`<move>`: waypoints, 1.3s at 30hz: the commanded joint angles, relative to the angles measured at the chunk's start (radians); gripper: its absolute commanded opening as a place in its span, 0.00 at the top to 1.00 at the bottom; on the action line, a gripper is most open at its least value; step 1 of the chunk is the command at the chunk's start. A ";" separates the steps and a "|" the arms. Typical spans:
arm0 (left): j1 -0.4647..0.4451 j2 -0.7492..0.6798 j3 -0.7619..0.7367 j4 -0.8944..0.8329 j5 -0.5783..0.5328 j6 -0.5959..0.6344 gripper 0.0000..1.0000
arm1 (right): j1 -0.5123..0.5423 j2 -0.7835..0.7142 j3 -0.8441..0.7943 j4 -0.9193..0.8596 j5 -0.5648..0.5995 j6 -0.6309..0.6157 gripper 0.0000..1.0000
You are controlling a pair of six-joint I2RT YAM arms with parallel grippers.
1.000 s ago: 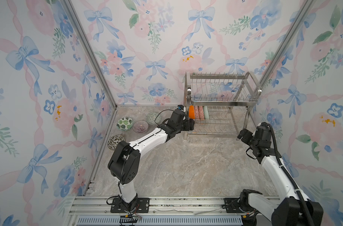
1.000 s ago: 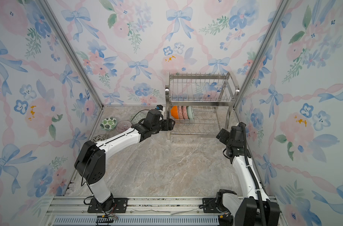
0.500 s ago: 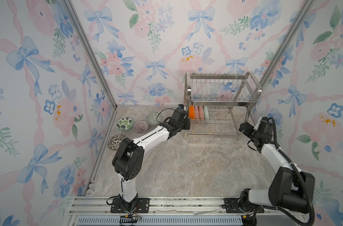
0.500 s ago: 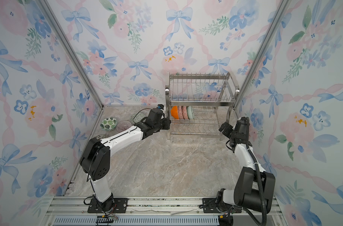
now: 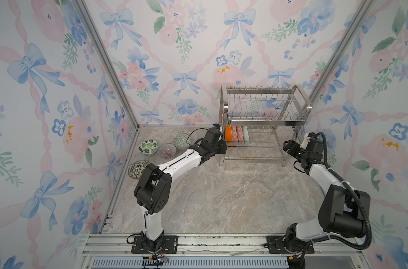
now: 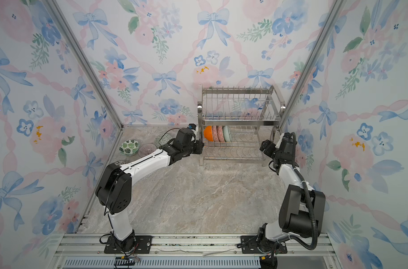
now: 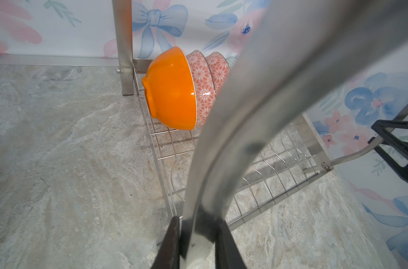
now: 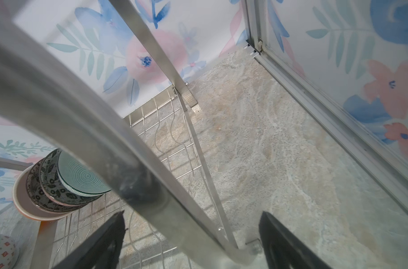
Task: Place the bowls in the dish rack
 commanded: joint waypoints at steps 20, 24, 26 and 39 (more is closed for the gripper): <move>0.133 -0.214 -0.169 -0.012 0.003 -0.043 1.00 | 0.221 0.095 0.104 -0.050 0.002 -0.067 0.22; 0.142 -0.213 -0.169 -0.012 0.004 -0.046 1.00 | 0.264 0.125 0.135 -0.044 0.022 -0.054 0.27; 0.149 -0.211 -0.168 -0.011 -0.003 -0.046 1.00 | 0.276 0.141 0.153 -0.043 0.028 -0.037 0.29; 0.181 -0.211 -0.170 -0.029 0.012 -0.040 1.00 | 0.288 0.105 0.123 -0.055 0.036 -0.024 0.35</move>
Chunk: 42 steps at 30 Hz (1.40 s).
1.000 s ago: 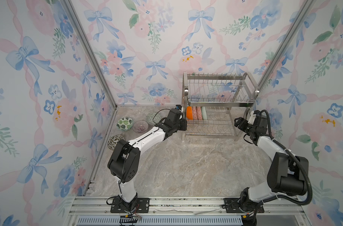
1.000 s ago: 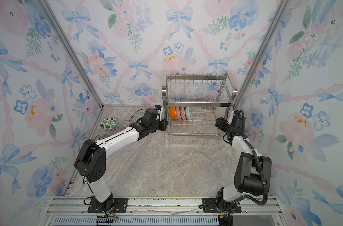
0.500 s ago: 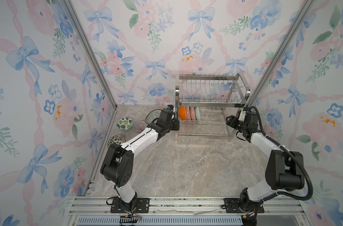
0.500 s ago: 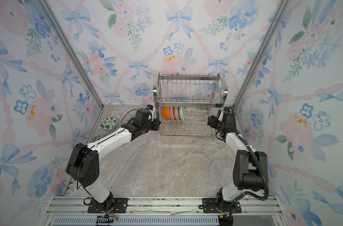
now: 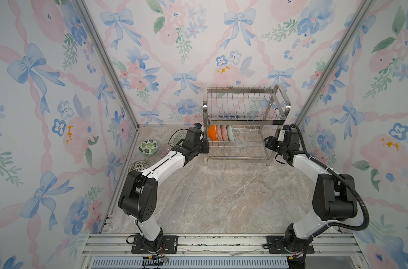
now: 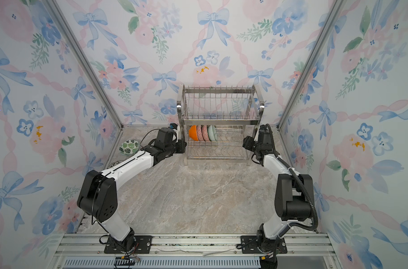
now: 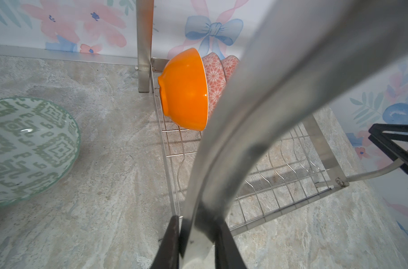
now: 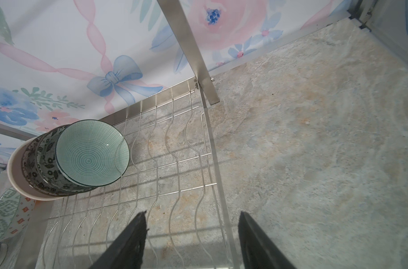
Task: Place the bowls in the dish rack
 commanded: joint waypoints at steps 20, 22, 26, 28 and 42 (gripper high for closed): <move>0.023 -0.208 -0.072 -0.081 -0.044 -0.042 0.02 | -0.002 -0.214 -0.148 -0.053 -0.057 0.031 0.15; 0.023 -0.230 -0.092 -0.089 -0.044 -0.041 0.02 | 0.006 -0.244 -0.175 -0.050 -0.054 0.037 0.11; 0.031 -0.290 -0.141 -0.129 -0.051 -0.032 0.02 | 0.038 -0.304 -0.242 -0.051 -0.035 0.041 0.00; 0.039 -0.329 -0.176 -0.146 -0.061 -0.029 0.02 | 0.061 -0.327 -0.271 -0.045 -0.030 0.041 0.03; 0.295 -0.406 -0.229 -0.357 -0.034 -0.011 0.02 | 0.325 -0.432 -0.318 -0.129 0.161 -0.019 0.03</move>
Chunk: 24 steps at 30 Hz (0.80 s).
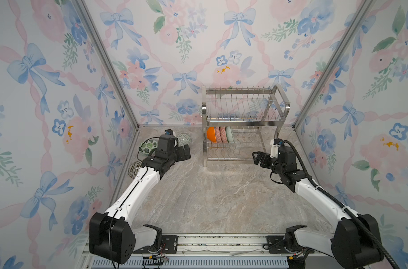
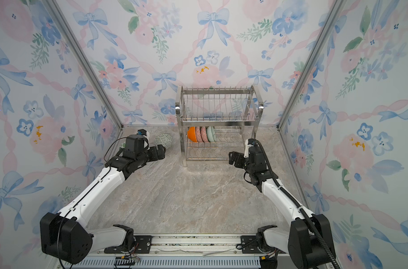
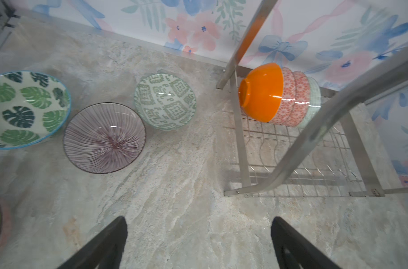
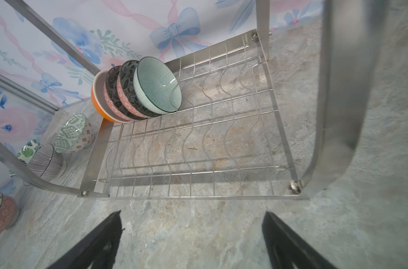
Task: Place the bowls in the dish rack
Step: 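Move the left gripper to the green-pattern bowl while the right gripper pulls back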
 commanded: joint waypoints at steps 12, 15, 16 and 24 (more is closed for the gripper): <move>0.123 0.307 0.198 -0.063 0.179 -0.343 0.02 | 0.274 0.197 0.131 -0.082 0.231 -0.096 0.04; 0.123 0.347 0.202 -0.009 0.209 -0.441 0.02 | 0.276 0.219 0.146 -0.082 0.233 -0.097 0.04; 0.123 0.357 0.196 0.016 0.215 -0.473 0.03 | 0.276 0.226 0.149 -0.080 0.235 -0.099 0.04; 0.122 0.450 0.211 0.106 0.241 -0.606 0.06 | 0.275 0.278 0.174 -0.070 0.230 -0.121 0.03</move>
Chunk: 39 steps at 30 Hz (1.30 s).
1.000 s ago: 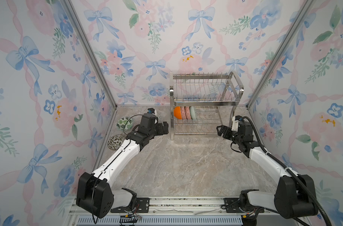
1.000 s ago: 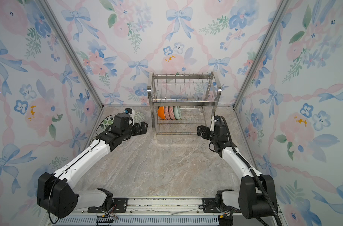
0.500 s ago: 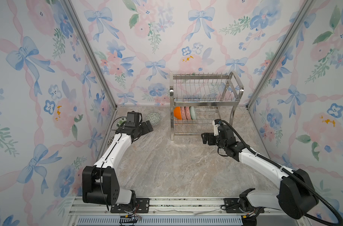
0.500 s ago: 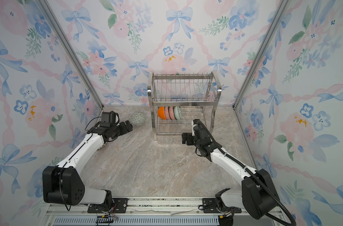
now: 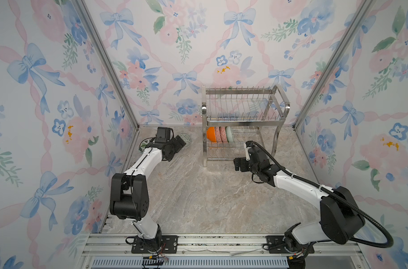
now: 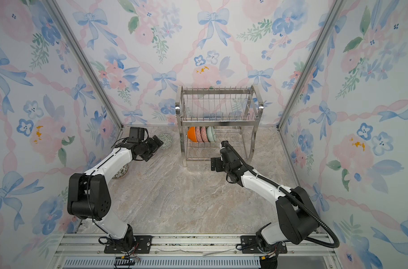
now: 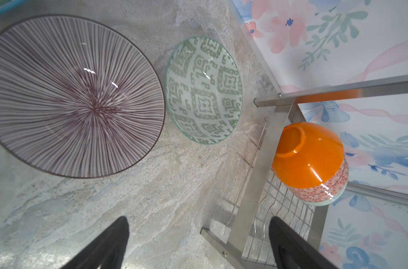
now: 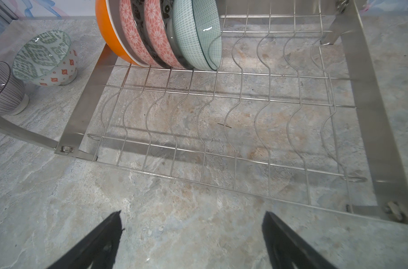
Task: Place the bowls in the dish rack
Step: 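Move the left gripper to the green-pattern bowl while the right gripper pulls back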
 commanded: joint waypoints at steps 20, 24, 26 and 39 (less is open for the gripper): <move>-0.047 0.252 0.122 0.129 -0.076 -0.189 0.41 | -0.060 0.028 -0.039 0.058 -0.063 -0.021 0.03; -0.047 0.286 0.158 0.130 -0.103 -0.187 0.49 | -0.072 0.023 -0.047 0.058 -0.074 -0.029 0.03; -0.048 0.304 0.171 0.130 -0.105 -0.185 0.51 | -0.086 0.018 -0.050 0.056 -0.080 -0.033 0.03; -0.048 0.363 0.203 0.129 -0.123 -0.164 0.71 | -0.167 -0.028 -0.084 0.069 -0.117 -0.031 0.04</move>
